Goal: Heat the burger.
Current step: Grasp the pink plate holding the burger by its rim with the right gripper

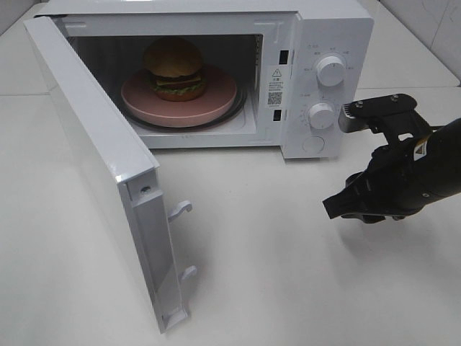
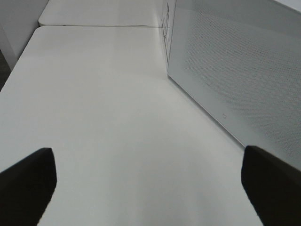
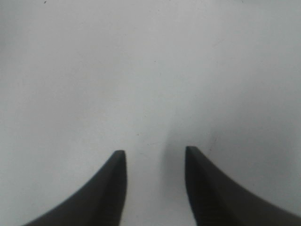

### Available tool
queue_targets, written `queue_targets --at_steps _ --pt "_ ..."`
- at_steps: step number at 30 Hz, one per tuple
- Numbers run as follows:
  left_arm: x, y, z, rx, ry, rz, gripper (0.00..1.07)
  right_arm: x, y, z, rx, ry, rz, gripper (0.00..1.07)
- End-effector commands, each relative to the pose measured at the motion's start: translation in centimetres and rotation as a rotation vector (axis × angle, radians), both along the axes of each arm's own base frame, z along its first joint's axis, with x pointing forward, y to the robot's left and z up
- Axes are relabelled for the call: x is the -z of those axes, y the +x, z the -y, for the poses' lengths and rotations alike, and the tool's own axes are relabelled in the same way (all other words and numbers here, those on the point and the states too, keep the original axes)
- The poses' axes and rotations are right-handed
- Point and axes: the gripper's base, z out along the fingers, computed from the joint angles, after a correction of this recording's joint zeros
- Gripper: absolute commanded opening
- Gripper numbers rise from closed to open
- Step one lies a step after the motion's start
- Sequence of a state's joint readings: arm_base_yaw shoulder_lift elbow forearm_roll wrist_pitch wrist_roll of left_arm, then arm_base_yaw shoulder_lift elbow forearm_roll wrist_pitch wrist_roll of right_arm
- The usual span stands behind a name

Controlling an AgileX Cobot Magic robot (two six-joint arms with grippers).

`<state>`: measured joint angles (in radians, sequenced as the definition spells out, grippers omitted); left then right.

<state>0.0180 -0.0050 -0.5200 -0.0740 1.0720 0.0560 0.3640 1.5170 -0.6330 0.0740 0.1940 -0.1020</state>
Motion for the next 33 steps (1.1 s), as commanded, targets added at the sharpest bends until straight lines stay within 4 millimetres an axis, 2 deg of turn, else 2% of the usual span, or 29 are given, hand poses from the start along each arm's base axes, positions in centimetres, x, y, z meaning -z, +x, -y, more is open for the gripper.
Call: queue_targets --at_steps 1,2,3,4,6,8,11,12,14,17,20,25,26,28,29,30,32,33 --pt "0.1 -0.1 0.0 -0.004 -0.001 0.007 1.00 -1.0 0.1 -0.5 -0.246 -0.116 0.014 0.83" --pt "0.1 -0.1 0.0 -0.004 -0.001 0.007 1.00 -1.2 0.1 -0.8 -0.307 -0.140 0.016 0.90" --pt "0.1 -0.1 0.0 -0.004 -0.001 0.007 1.00 -1.2 0.1 -0.8 -0.307 -0.140 0.016 0.90" --pt "0.1 -0.1 0.0 -0.004 -0.001 0.007 1.00 -1.6 0.1 -1.4 -0.457 -0.197 0.030 1.01" --pt "0.1 -0.1 0.0 -0.004 -0.001 0.007 1.00 -1.9 0.2 -1.7 -0.510 -0.217 0.042 1.01" --pt "0.1 -0.1 0.0 -0.004 -0.001 0.007 1.00 -3.5 1.0 -2.9 -0.697 -0.285 0.122 1.00" --pt "0.1 -0.1 0.0 -0.004 -0.001 0.007 1.00 -3.8 1.2 -3.1 -0.738 -0.301 0.146 1.00" --pt "0.1 -0.1 0.0 -0.004 -0.001 0.007 1.00 -4.7 1.6 -3.8 -0.814 -0.331 0.197 1.00" --pt "0.1 -0.1 0.0 -0.004 -0.001 0.007 1.00 -4.9 1.7 -4.0 -0.859 -0.351 0.213 0.99" --pt "0.1 -0.1 0.0 -0.003 0.000 0.007 1.00 -6.2 3.2 -4.9 -1.022 -0.425 0.247 0.98" --pt "0.1 -0.1 0.0 -0.003 0.000 0.007 1.00 -6.3 3.5 -5.1 -1.041 -0.429 0.232 0.98" --pt "0.1 -0.1 0.0 -0.003 0.000 0.007 1.00 -6.6 5.0 -8.2 -1.167 -0.445 0.141 0.96" --pt "0.1 -0.1 0.0 -0.003 0.000 0.007 1.00 -6.6 5.0 -8.2 -1.167 -0.445 0.141 0.96" --pt "0.1 -0.1 0.0 -0.003 0.000 0.007 1.00 -6.5 6.0 -9.9 -1.207 -0.448 0.147 0.94" --pt "0.1 -0.1 0.0 -0.003 0.000 0.007 1.00 -6.5 6.0 -9.9 -1.207 -0.448 0.147 0.94" --pt "0.1 -0.1 0.0 -0.003 0.000 0.007 1.00 -6.4 6.7 -10.9 -1.217 -0.448 0.157 0.94" --pt "0.1 -0.1 0.0 -0.003 0.000 0.007 1.00 -6.1 7.0 -11.3 -1.222 -0.449 0.155 0.93" --pt "0.1 -0.1 0.0 -0.003 0.000 0.007 1.00 -5.7 7.7 -12.2 -1.231 -0.449 0.158 0.93"
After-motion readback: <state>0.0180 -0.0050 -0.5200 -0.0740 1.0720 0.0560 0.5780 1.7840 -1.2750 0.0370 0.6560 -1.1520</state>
